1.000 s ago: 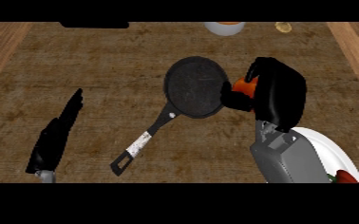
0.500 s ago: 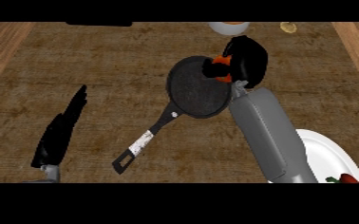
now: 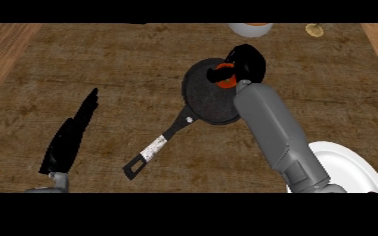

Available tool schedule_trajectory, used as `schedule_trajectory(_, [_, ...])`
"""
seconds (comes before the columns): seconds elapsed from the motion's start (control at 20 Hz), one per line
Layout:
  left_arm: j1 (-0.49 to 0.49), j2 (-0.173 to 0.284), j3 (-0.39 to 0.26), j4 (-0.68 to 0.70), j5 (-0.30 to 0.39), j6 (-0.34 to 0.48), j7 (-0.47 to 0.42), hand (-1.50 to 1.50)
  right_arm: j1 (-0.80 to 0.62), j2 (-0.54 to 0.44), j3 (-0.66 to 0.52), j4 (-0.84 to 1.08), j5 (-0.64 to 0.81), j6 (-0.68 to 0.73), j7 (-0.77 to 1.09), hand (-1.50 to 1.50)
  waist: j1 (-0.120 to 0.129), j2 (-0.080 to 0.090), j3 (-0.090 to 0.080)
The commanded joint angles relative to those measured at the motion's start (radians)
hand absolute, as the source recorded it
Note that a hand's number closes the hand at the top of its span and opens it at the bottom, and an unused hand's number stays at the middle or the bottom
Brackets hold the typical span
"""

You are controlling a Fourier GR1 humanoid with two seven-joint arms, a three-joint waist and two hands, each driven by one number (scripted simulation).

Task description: Pick the tomato from the plate and place it in the pan

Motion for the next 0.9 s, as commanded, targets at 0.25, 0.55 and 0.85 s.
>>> schedule_trajectory(0.25, [-0.029,-0.013,-0.023,0.022,-0.018,-0.004,0.0,0.0,-0.028,0.0,-0.127,0.128,-0.349,-0.208,-0.268,-1.5,0.017,0.008,0.001])
schedule_trajectory(0.55, [-0.007,0.015,0.016,-0.012,0.023,-0.03,-0.005,0.0,-0.065,0.0,-0.178,0.125,-0.41,-0.462,-0.432,-1.5,0.013,0.001,0.001])
schedule_trajectory(0.85, [0.032,0.028,0.027,-0.022,0.016,-0.032,0.02,0.0,-0.012,0.0,-0.261,0.106,-0.527,-0.636,-0.56,-1.5,-0.032,-0.012,0.0])
